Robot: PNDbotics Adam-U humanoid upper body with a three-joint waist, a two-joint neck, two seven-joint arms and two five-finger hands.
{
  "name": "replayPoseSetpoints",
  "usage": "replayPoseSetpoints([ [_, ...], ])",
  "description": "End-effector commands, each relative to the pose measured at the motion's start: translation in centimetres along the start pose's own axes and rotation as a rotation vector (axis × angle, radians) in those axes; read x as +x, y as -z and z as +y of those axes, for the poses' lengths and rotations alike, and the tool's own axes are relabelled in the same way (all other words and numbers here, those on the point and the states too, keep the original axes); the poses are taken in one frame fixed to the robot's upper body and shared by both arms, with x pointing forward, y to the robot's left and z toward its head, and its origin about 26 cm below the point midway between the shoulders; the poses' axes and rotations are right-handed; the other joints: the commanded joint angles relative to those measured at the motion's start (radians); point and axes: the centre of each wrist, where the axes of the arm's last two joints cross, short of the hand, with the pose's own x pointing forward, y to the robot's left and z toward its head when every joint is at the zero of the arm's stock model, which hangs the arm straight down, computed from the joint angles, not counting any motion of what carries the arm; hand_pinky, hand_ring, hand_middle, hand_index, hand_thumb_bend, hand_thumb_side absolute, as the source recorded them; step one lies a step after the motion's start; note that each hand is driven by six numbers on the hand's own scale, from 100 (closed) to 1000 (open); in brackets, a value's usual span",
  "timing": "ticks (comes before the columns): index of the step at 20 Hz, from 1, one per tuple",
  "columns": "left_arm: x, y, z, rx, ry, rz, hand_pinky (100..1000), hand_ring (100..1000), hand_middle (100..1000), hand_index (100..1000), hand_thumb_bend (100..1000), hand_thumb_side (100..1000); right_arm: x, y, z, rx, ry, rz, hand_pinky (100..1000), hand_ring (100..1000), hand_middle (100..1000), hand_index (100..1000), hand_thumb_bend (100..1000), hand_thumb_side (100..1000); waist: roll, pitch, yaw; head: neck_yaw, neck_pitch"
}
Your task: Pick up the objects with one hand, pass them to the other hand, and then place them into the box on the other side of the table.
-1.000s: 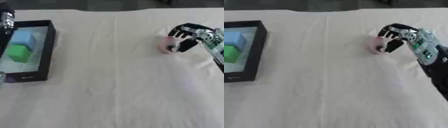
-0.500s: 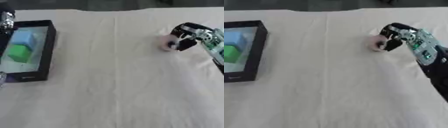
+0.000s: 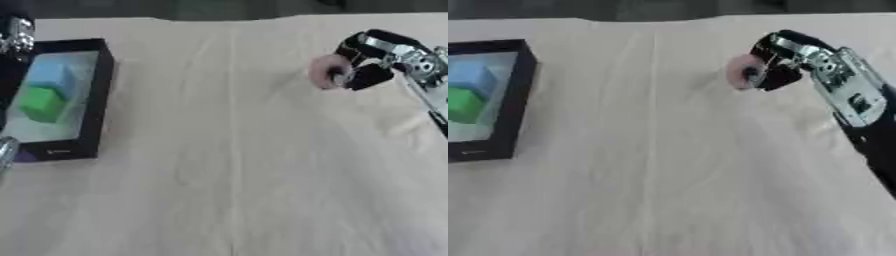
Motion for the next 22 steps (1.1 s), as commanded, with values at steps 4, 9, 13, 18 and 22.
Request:
replayPoseSetpoints([
  [4,2.0,1.0,1.1,0.024,0.034,-0.083,653,746,659,783,100,590,4.9,-0.7,0.8,-0.116,0.216,-0.129,654,609,496,525,100,100,0.006,-0.04,-0.005,0.01,0.014],
  [9,3.4,1.6,1.3,0.01,0.065,-0.136,656,772,662,784,100,542,7.5,-0.4,4.3,-0.126,0.366,-0.19,639,600,494,524,100,100,0.01,-0.048,-0.005,0.013,0.021],
  [13,4.9,2.4,1.6,0.004,0.108,-0.184,657,773,662,784,113,494,8.8,0.0,6.6,-0.136,0.456,-0.224,623,592,493,523,100,100,0.014,-0.053,-0.003,0.015,0.028],
  [18,6.1,2.9,1.4,-0.029,0.145,-0.216,662,775,664,785,131,471,9.8,0.9,9.0,-0.151,0.565,-0.225,619,591,494,525,100,100,0.015,-0.058,-0.004,0.018,0.035],
  [22,7.2,3.1,1.1,-0.075,0.172,-0.244,667,777,666,788,143,450,10.3,1.4,10.7,-0.142,0.586,-0.229,616,589,494,525,100,100,0.018,-0.059,-0.002,0.017,0.04],
])
